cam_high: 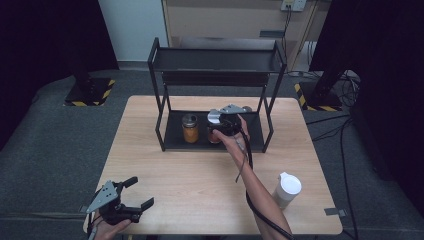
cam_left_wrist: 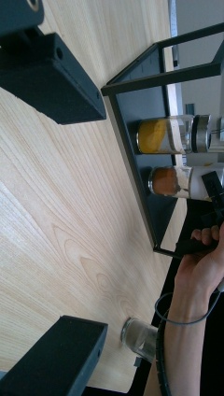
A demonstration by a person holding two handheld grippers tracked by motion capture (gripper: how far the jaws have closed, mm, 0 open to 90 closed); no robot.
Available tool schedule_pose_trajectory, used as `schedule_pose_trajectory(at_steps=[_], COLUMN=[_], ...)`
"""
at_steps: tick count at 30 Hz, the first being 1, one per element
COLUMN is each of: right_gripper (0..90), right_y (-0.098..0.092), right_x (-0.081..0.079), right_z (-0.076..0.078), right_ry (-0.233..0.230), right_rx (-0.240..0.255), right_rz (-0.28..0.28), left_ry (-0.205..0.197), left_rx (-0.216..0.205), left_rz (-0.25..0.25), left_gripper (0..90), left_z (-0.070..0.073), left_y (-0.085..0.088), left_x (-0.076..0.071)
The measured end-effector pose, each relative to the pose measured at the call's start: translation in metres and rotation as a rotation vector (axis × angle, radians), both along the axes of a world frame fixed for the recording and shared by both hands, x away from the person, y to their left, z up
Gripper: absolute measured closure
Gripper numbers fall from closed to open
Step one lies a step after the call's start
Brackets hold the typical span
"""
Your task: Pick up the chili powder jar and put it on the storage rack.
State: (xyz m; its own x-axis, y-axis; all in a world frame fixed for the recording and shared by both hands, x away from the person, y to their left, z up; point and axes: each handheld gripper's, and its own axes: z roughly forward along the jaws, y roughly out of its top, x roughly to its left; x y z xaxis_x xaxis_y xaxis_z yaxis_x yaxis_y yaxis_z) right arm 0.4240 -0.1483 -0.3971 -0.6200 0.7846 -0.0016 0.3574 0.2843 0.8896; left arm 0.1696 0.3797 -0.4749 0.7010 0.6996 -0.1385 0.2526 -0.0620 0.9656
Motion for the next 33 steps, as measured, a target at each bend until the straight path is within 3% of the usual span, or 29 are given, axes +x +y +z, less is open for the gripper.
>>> schedule_pose_trajectory(at_steps=[8, 15, 21, 33], right_gripper=[30.6, 15.3, 10.8, 10.4], right_y=[0.000, -0.001, -0.002, -0.015], right_x=[-0.002, -0.009, -0.015, -0.046], right_z=[-0.003, 0.001, 0.017, 0.062], right_ry=[-0.014, -0.049, -0.043, -0.081], right_rx=[0.002, 0.018, 0.029, 0.019], right_rz=[0.000, -0.003, 0.002, 0.090], left_ry=[-0.002, -0.002, -0.003, -0.002], left_rx=[0.001, 0.002, 0.004, 0.007], left_rz=[0.002, 0.003, 0.002, 0.000], left_gripper=[0.4, 0.4, 0.4, 0.4], left_z=[0.000, 0.000, 0.001, 0.001], left_y=[0.000, 0.000, -0.001, -0.002], left_x=[0.000, 0.000, 0.000, 0.000])
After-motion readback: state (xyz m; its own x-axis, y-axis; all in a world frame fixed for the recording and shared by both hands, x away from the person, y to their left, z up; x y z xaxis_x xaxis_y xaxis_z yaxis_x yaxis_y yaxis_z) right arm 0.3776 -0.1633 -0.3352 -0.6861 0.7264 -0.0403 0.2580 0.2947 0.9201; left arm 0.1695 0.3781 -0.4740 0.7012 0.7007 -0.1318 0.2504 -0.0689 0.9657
